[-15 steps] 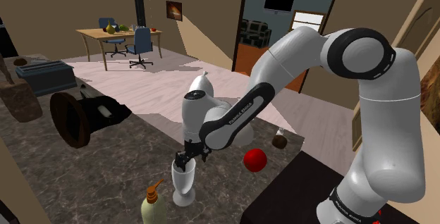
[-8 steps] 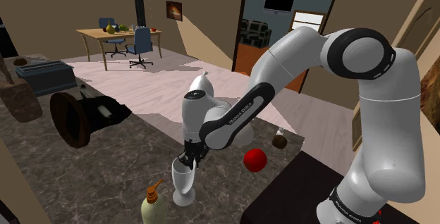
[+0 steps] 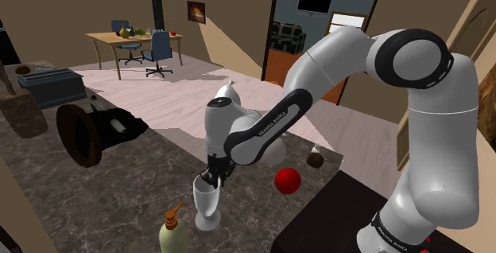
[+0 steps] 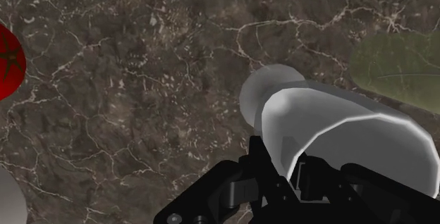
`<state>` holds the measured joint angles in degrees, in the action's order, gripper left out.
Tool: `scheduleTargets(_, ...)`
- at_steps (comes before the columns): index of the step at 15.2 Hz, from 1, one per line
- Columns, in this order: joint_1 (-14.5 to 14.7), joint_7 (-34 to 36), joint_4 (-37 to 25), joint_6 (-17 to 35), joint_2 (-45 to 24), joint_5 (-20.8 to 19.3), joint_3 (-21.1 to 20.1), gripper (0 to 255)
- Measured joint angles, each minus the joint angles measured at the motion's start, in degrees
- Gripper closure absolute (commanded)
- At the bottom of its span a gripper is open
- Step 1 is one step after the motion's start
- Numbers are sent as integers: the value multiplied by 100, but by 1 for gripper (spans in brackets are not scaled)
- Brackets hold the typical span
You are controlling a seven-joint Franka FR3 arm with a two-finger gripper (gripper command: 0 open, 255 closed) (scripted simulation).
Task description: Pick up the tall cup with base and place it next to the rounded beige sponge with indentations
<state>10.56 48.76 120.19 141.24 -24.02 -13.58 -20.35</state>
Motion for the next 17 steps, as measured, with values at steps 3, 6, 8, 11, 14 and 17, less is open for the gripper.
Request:
scheduleTargets(3,-50,-72,0,-165,176,102,-63,255)
scheduleTargets(6,-102,-152,2,-343,370,214,-126,255)
scheduleTargets(8,-118,-186,-30,-471,473,279,-163,255)
scheduleTargets(11,-154,-251,-51,-664,661,389,-218,255)
scheduleTargets(14,-198,-335,-90,-831,801,477,-247,255)
scheduleTargets(17,-213,-381,-169,-1039,943,565,-286,255)
